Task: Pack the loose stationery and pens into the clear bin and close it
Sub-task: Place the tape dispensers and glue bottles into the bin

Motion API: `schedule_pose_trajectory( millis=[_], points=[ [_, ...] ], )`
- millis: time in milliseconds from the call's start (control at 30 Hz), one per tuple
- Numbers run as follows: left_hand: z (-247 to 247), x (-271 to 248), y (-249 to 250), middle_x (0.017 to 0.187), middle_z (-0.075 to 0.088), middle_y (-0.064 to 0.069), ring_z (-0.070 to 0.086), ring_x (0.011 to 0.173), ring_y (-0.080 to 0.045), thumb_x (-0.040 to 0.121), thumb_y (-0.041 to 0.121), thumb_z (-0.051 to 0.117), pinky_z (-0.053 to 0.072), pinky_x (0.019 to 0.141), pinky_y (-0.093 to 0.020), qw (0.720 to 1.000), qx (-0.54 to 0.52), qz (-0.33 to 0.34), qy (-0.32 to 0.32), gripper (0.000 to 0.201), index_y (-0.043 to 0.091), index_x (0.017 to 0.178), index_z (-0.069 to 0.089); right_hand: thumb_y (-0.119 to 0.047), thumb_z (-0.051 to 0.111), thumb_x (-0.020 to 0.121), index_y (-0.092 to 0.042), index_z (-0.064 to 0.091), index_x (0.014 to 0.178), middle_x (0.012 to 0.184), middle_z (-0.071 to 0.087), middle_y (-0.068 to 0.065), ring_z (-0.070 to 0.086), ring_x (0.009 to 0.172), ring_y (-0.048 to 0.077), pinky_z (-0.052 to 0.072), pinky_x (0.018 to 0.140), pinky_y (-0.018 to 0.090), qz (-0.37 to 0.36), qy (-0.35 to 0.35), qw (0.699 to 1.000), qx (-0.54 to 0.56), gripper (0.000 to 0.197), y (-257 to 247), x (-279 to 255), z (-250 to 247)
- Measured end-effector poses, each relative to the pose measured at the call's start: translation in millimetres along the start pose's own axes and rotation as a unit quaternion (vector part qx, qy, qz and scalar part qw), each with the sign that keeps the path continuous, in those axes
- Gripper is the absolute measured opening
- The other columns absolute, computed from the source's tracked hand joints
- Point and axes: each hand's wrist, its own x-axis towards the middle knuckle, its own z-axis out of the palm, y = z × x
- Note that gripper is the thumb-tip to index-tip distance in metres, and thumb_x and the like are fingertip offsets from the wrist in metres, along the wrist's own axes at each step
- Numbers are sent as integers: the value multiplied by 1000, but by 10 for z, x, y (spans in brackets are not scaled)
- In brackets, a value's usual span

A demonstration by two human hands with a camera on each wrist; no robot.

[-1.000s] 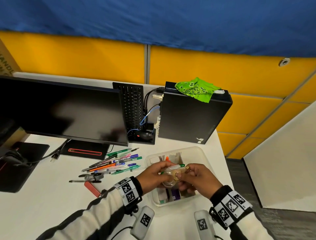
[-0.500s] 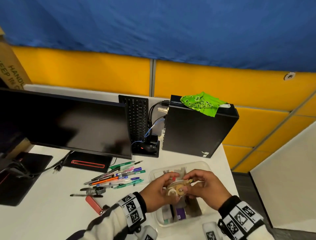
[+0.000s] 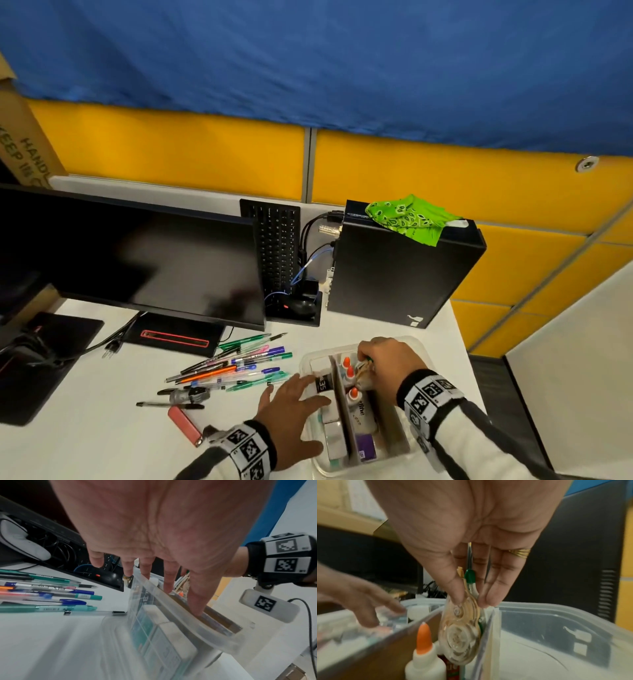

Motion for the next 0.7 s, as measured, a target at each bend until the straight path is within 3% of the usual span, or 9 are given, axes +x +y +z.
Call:
schedule_pose_trajectory(
  millis=[167,333,433,533,700],
  points=[
    [19,17,-21,168,-2,12,-8,155,-17,83,64,61,-6,122,-53,1000,8,7,8,73,47,148,32,-30,62,88,-24,59,115,110,63,3,63,101,28,53,88,39,-13,-55,997,-58,28,-73,85,17],
    [26,14,-23,168,2,11,-5,155,-19,81,65,61,0,123,-54,1000,12,6,17,74,46,146,33,-25,62,89,-25,58,119,113,62,3,63,102,27,53,87,37,-16,-54,995,-77,30,-76,85,-27],
    [7,0,16,166,5,12,-4,154,-21,82,65,57,5,121,-56,998,16,19,55,72,48,146,30,-22,65,84,-28,57,114,110,62,-1,64,97,25,52,80,33,12,-6,999,-41,32,-53,-5,-140],
    [-66,29,139,164,9,13,-2,153,-22,83,64,54,6,119,-57,994,19,57,90,66,51,143,30,-29,63,82,-30,56,104,103,61,-3,63,90,23,51,75,30,41,36,999,-3,23,-35,-167,-226],
    [-157,248,331,166,7,9,-3,153,-28,82,58,58,7,119,-61,997,26,53,57,58,52,138,43,-28,64,80,-32,56,97,101,61,-9,62,89,19,52,73,28,29,19,999,12,20,22,-478,-204]
  ],
)
